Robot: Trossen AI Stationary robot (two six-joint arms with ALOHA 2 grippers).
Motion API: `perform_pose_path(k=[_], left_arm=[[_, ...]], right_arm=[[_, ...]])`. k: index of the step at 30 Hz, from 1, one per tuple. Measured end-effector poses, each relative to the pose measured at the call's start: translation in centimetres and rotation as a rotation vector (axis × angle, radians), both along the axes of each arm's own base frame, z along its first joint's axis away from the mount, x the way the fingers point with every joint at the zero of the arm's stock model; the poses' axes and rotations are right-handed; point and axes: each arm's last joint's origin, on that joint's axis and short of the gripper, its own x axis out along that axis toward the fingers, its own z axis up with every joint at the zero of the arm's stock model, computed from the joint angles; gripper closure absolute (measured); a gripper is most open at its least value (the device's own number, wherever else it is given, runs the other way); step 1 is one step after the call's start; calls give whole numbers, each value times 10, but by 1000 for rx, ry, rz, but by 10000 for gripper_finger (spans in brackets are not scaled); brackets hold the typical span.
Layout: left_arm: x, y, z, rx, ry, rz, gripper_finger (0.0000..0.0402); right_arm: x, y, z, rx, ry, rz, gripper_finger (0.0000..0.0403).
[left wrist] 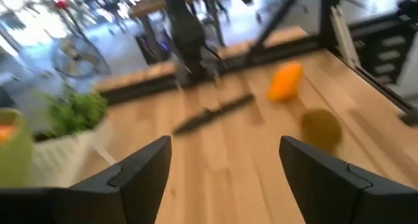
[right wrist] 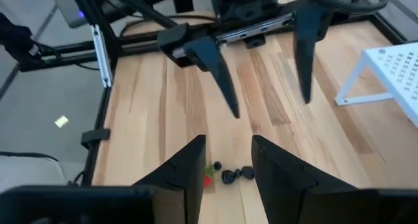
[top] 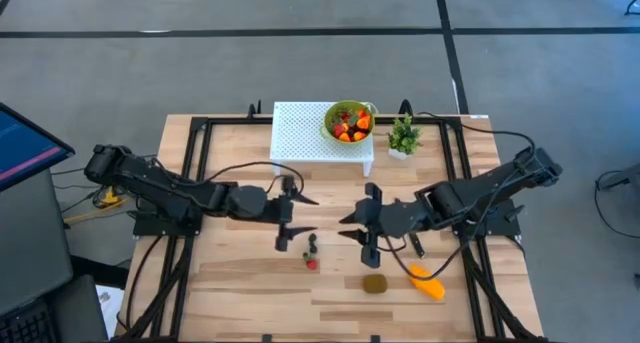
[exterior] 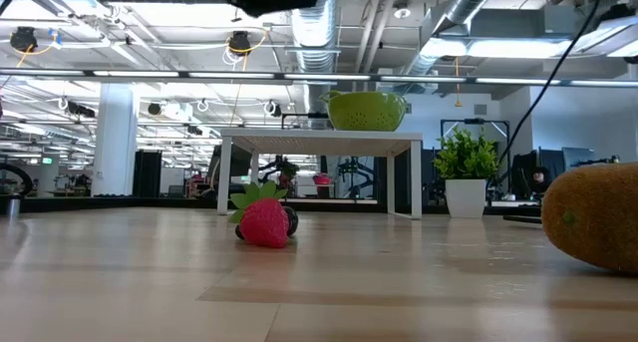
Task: Pick & Place Fruit
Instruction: Put the black raspberry into the green strainer bowl
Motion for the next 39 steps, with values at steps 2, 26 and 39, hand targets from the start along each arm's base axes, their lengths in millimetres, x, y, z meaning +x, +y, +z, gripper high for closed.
perform_pose_path(k=[2, 26, 39], left_arm=[[-1, 0, -4, -19, 48, -22, 121], [25, 15, -98, 8, 507, -113, 121], [34, 11, -121, -94, 547, -95, 147]], right_arm=[[2, 2, -4, -6, 13, 2, 285], [7, -12, -8, -30, 54, -37, 285], [7, -12, -8, -30, 53, -39, 285]])
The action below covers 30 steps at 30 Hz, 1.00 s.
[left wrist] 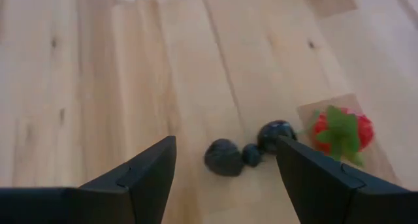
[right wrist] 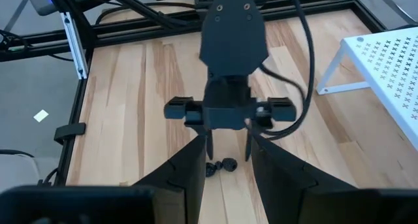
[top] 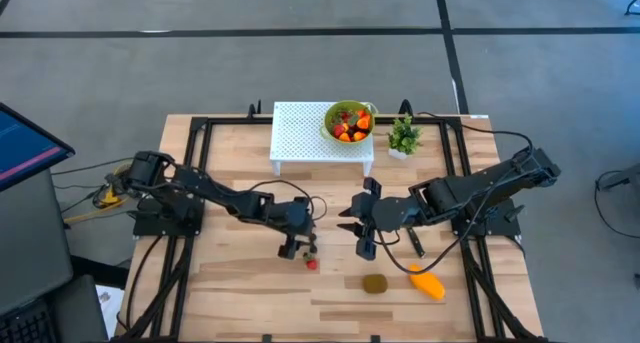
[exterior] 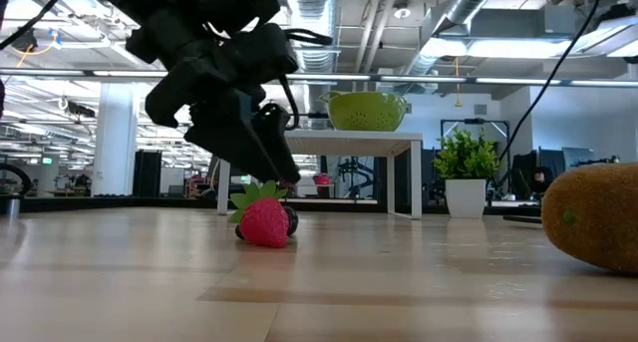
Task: Pick & Place Fruit
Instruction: Put the black raspberry into the green strainer bowl
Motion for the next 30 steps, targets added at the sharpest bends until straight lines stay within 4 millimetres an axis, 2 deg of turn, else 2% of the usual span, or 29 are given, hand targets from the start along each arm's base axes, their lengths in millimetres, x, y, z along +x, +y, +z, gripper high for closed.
perform_pose_path(k=[8, 18, 24, 30], left_arm=[[2, -3, -7, 68, -3, -71, 168], [6, -5, -32, 161, 46, -129, 175], [8, -6, -33, 144, 35, -143, 179], [8, -6, -34, 142, 31, -145, 201]], right_arm=[[0, 0, 0, 0, -1, 0, 285], [0, 0, 0, 0, -1, 0, 285], [0, 0, 0, 0, -1, 0, 285], [0, -1, 0, 0, -1, -3, 285]])
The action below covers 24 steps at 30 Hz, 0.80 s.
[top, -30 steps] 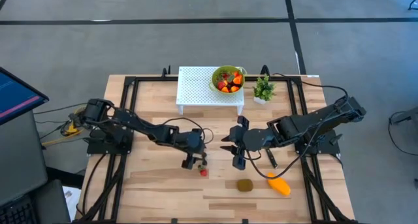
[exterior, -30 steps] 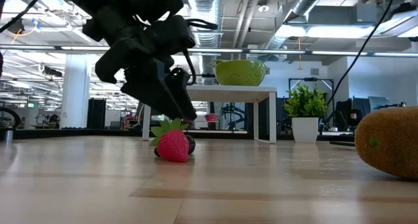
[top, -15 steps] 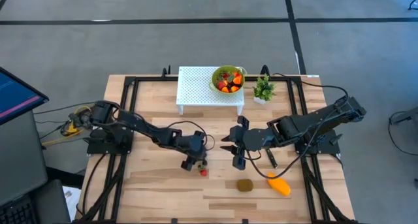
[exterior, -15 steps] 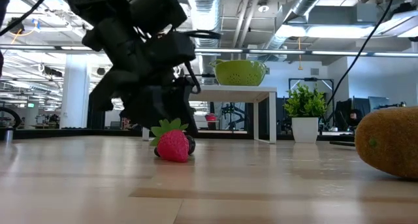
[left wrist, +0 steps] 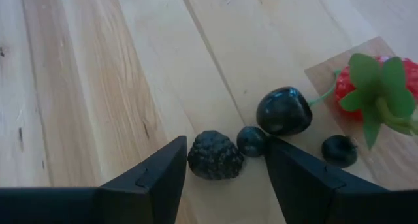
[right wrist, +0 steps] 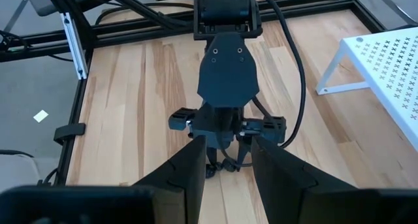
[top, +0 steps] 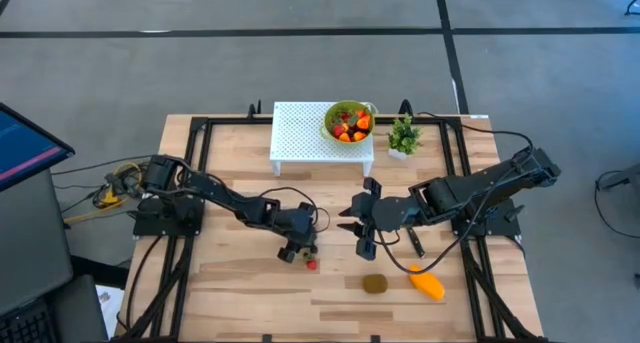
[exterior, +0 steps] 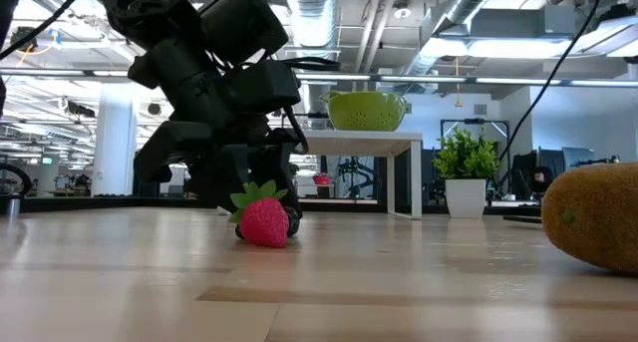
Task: Pick & Place Fruit
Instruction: Put the black raspberry into the green strainer bowl
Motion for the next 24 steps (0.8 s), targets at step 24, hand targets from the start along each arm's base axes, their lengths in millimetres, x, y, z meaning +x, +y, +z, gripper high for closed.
perform_pose_path(k=[24], left_arm=[[0, 0, 0, 7, -5, 11, 277]], right_arm=[[0, 0, 0, 0, 0, 1, 285]])
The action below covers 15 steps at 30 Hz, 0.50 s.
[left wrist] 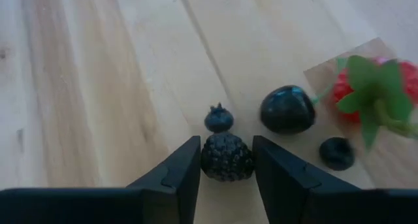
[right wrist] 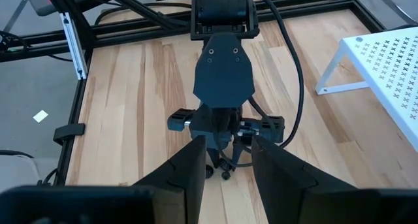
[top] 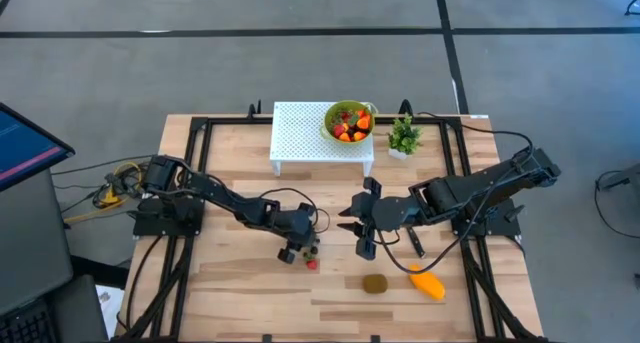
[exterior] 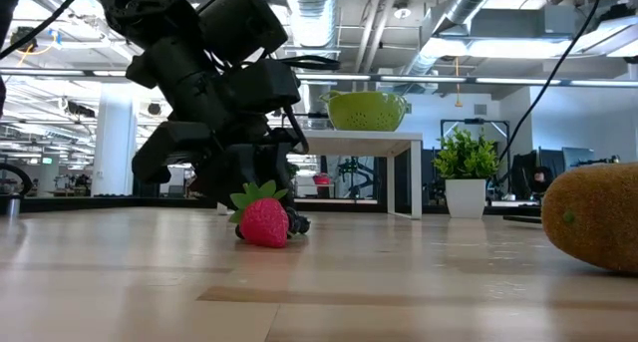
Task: Pick & Place Fruit
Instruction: Put the black raspberry into the green strainer bowl
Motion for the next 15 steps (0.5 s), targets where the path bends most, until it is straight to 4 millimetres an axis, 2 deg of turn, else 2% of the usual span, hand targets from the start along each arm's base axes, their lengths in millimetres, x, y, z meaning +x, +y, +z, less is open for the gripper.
perform_pose_path(k=[4, 7, 10, 15], left_arm=[[-1, 2, 3, 44, -12, 39, 281], [-1, 4, 15, 78, -55, 76, 285], [-4, 5, 35, 97, -118, 108, 284], [-15, 9, 84, 104, -281, 164, 278]], right_arm=[[0, 0, 0, 0, 0, 0, 285], [0, 0, 0, 0, 0, 0, 285], [0, 0, 0, 0, 0, 0, 285], [0, 0, 0, 0, 0, 0, 285]])
